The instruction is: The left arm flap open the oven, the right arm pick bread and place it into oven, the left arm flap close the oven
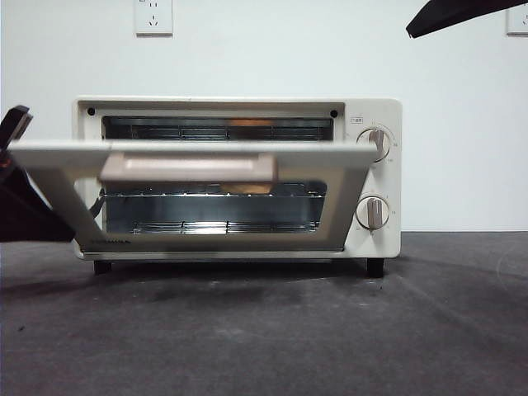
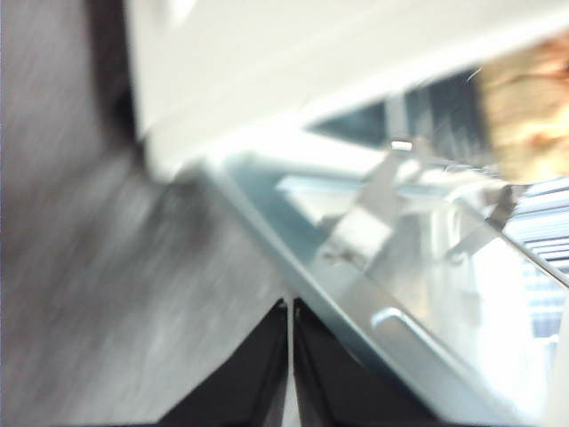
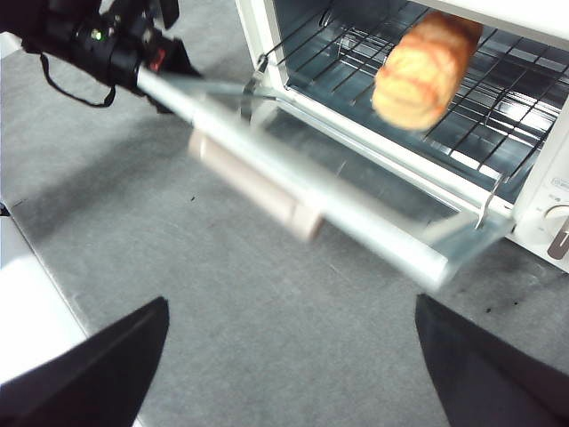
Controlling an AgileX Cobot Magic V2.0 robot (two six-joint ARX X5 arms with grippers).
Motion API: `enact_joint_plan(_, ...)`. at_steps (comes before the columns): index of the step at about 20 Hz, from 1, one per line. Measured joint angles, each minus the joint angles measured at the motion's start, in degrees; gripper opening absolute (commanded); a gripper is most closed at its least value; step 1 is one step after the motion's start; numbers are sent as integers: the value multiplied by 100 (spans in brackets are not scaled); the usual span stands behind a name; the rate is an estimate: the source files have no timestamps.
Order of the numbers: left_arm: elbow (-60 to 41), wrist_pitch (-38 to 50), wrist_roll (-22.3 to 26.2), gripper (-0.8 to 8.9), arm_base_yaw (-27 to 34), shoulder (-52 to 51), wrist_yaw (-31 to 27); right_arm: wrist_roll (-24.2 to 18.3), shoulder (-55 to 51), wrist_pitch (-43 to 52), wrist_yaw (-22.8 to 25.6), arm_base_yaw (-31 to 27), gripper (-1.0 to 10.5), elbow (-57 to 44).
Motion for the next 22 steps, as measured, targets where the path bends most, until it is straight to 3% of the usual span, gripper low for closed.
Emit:
enact_joint_plan(10,50,1838,-1088,15,118,0,146,2,0,0,0,0,440,0)
enact_joint_plan(16,50,1552,-1187,16,28,-142,162,2,0,0,24,0,440,0)
enact_joint_plan(22,50,608,-780,16,-304,-1458,-339,2,0,2,155,0,440,0)
